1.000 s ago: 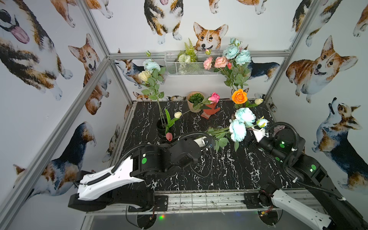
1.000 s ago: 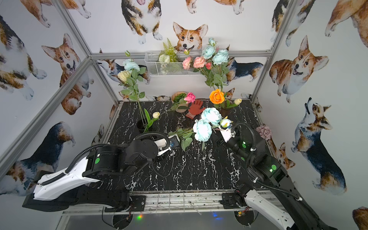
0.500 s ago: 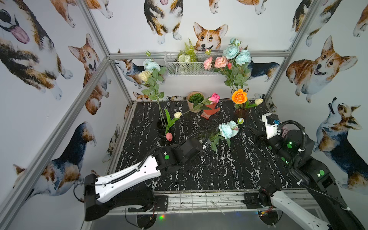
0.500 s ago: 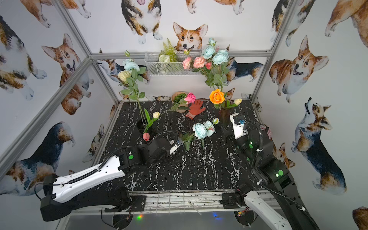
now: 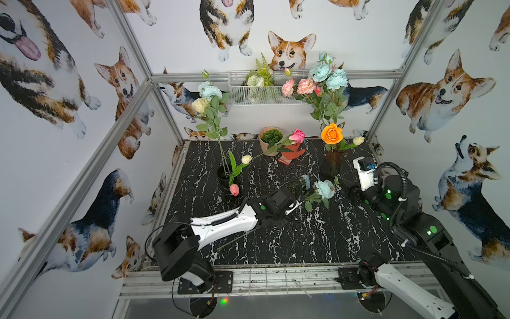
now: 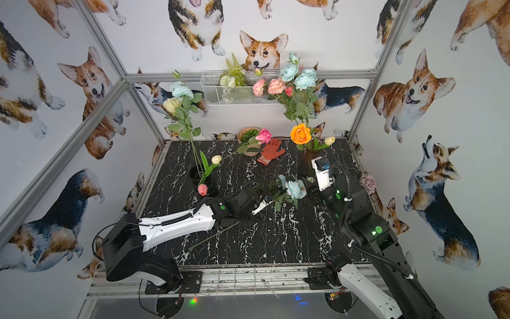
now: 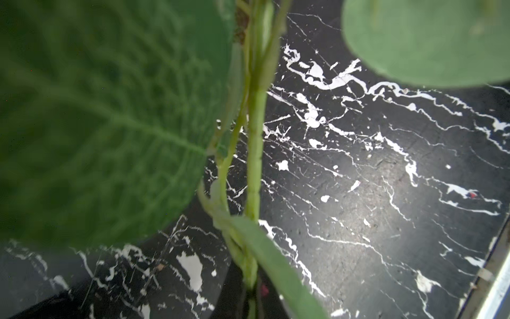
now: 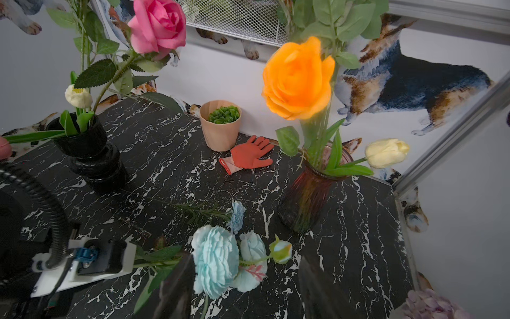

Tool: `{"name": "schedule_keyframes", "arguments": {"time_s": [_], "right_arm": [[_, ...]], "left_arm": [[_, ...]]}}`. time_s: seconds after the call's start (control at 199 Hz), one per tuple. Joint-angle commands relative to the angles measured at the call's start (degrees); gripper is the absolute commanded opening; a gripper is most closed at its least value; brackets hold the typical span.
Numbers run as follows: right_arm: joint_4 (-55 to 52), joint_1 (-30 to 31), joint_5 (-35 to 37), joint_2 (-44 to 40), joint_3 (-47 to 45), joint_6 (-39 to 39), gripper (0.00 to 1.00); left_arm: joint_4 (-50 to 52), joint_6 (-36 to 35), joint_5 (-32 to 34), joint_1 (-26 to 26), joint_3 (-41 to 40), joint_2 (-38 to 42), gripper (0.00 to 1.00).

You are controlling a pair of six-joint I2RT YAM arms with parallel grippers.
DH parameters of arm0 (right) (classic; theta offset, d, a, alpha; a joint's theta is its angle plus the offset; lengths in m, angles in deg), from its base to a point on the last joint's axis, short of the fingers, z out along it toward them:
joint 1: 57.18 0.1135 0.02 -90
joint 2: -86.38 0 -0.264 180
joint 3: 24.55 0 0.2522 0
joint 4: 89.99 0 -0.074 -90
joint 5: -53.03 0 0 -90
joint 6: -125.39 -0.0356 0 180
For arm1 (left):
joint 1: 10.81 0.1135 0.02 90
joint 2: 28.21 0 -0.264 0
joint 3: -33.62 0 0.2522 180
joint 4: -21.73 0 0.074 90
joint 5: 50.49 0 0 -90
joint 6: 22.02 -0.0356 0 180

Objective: Pick out blue flowers from the vase
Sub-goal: Place the flower at the center of the board.

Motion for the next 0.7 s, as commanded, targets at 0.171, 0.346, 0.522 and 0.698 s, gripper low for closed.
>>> {"name": "schedule_keyframes", "arguments": {"time_s": [0.171,0.346,0.522,0.698], "right_arm": [[-0.27,-1.26,-2.88,2.88,1.23,0.79,0.62],[0.61,-2.99,-4.3,2.95,0.03,0.28,0.62],[0.6,-5.1,-6.05,2.27,-0.92,-0.46,0.62],[1.49,-6.13,-7.43,2.55,-1.7,-1.38,0.62]], "left_arm": [[-3.14,-7.59,-2.48,1.55,7.01,-10.63,0.0],[0.12,-12.96,-0.26,1.53,11.56,-16.45,0.0],[1.29,-17.19,3.3,1.55,12.65,-18.7,0.0],[1.43,-21.37,7.32,2.05,14.34,-21.62,0.0]]}}
